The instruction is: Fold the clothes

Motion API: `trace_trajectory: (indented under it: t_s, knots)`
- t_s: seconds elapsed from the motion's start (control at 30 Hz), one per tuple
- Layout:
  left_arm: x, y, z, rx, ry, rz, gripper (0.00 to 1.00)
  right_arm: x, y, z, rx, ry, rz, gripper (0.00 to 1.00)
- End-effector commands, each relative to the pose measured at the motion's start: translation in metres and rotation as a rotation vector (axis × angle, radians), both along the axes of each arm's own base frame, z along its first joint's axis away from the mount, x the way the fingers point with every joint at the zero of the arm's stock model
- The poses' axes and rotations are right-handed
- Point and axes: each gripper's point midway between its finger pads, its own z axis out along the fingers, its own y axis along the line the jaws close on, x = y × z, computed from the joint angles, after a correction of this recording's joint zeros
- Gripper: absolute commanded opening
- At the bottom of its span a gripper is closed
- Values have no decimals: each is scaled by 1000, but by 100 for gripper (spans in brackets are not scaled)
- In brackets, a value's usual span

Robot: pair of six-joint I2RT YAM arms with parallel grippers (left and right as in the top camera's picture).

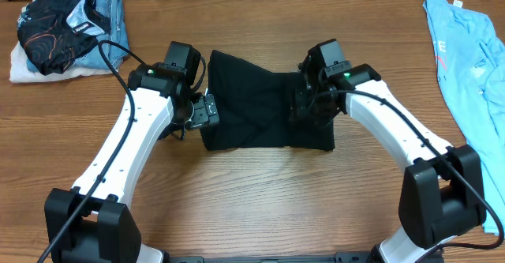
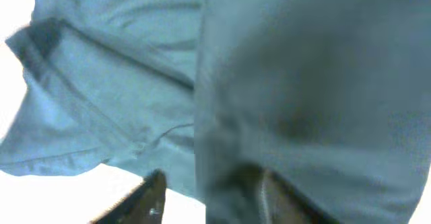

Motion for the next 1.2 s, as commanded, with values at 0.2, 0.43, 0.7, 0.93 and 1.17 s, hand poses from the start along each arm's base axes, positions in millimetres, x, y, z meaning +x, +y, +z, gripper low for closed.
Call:
trace_trajectory:
  t_s: [0.2, 0.43, 0.7, 0.93, 1.17]
  knots:
    - [-4, -3, -1, 1, 10, -32, 100, 22, -19, 26, 29, -29, -110, 55]
    - [-3, -3, -1, 0, 8, -32, 100, 13, -49, 29, 39, 70, -184, 25]
    - [-2, -3, -1, -3, 1, -28, 100, -33, -28, -12, 91, 222, -119, 6]
    - [-2, -8, -1, -26, 4, -32, 100, -59, 5, -42, 197, 298, -136, 5]
    - [-2, -8, -1, -28, 3, -32, 100, -80, 27, -52, 206, 342, -119, 8]
